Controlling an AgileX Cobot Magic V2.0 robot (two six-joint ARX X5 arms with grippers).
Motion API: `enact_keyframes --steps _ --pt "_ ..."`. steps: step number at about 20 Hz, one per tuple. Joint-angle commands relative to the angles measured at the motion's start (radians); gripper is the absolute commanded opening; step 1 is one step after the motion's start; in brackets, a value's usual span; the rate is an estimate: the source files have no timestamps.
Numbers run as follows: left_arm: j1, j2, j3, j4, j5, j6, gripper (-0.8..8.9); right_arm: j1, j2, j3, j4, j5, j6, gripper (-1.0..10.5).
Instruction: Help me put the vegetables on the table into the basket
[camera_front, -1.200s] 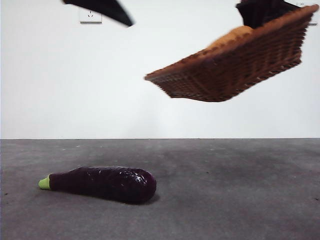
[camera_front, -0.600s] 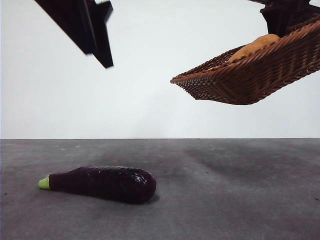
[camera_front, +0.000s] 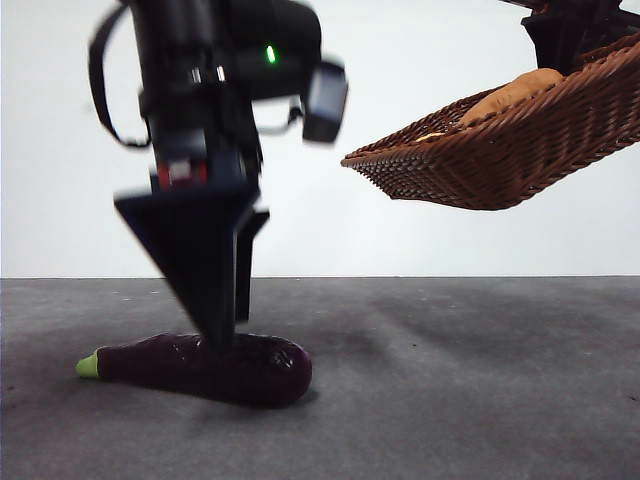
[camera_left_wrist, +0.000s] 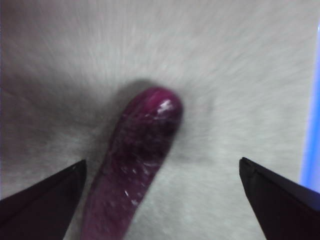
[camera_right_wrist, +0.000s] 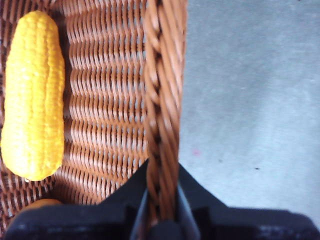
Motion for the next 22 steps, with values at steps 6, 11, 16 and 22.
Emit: enact_keyframes --steps 6,11,16,22 --pt "0.024 0.081 -0.006 0.048 -0.039 0.027 3.33 -0.07 0.005 -0.002 -0.01 -0.067 -0.033 -0.2" --pt "0.031 0.081 -0.006 0.043 -0.027 0.029 -0.13 -0.102 0.005 -0.002 -0.009 -0.069 -0.037 -0.2" --pt "0.048 0.071 -0.006 0.043 0.048 0.011 -0.13 -0.108 0.005 -0.002 -0.008 -0.074 -0.036 -0.2" --pt "0.103 -0.138 0.088 0.064 0.053 -0.273 -0.13 -0.106 0.005 -0.002 -0.007 -0.075 -0.028 -0.2"
